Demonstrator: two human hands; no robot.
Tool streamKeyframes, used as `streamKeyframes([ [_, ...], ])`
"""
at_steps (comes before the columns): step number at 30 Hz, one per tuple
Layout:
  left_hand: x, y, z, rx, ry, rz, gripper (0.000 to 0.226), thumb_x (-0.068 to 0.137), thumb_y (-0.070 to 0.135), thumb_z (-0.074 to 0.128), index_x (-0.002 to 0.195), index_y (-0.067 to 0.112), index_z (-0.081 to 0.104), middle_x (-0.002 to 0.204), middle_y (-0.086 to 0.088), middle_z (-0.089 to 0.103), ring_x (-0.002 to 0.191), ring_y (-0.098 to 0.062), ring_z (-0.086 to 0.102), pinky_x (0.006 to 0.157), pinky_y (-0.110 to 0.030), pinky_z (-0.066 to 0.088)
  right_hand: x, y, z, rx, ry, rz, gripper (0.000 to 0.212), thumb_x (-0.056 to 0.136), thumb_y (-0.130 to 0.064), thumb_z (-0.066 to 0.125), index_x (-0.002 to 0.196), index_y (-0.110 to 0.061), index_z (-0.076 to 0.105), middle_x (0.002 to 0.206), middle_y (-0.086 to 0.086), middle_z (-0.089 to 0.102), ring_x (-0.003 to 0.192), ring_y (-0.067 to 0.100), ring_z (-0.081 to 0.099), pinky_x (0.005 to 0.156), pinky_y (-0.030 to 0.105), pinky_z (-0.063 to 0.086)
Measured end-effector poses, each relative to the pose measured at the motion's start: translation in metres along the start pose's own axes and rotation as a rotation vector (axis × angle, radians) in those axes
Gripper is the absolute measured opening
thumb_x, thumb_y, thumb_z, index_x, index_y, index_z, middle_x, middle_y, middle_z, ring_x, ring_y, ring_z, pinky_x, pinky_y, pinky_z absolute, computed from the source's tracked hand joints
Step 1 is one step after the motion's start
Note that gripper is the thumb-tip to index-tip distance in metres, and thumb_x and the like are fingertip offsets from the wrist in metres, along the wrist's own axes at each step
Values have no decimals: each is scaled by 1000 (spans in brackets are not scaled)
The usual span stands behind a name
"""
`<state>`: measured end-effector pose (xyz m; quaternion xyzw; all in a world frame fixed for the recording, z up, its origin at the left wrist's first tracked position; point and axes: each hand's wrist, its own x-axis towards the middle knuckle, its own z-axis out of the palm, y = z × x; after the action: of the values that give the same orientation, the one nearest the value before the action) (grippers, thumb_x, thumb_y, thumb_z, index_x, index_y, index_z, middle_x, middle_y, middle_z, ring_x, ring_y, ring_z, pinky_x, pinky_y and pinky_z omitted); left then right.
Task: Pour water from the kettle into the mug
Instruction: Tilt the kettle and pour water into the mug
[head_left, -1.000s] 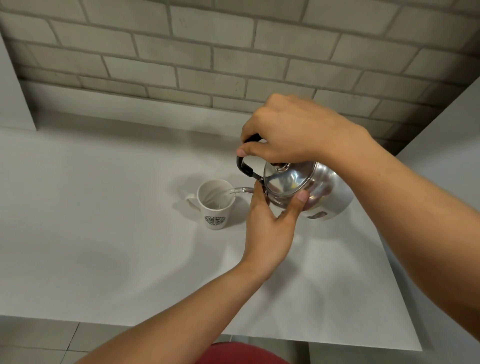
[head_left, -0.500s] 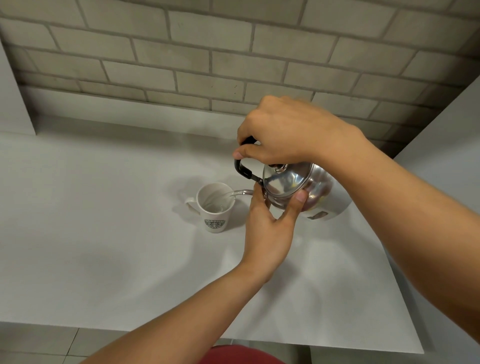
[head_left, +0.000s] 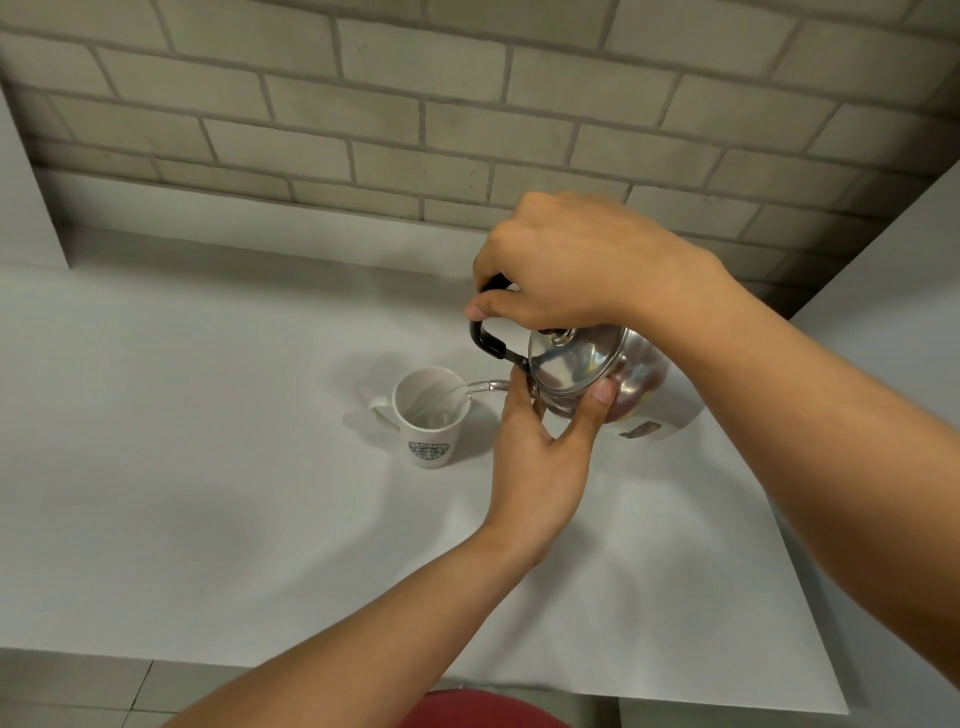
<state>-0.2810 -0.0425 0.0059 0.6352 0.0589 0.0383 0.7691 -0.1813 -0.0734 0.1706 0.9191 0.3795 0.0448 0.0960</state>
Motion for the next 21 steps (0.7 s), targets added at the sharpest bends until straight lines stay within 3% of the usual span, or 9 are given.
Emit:
streamKeyframes([
  [14, 0, 1, 2, -25, -6, -15, 58, 90, 53, 76, 143, 37, 57, 138, 21, 73, 130, 6, 65, 117, -39, 50, 0, -1, -1, 12, -2, -25, 36, 97, -57, 59, 102, -27, 78, 67, -9, 37, 74, 30, 53, 50, 29, 27],
  [21, -3, 3, 1, -45, -22, -25, 58, 93, 52, 76, 144, 36, 56, 139, 18, 74, 133, 0, 66, 119, -44, 49, 0, -4, -1, 23, 3, -26, 35, 96, -57, 60, 106, -28, 76, 69, -10, 29, 77, 30, 48, 55, 31, 28],
])
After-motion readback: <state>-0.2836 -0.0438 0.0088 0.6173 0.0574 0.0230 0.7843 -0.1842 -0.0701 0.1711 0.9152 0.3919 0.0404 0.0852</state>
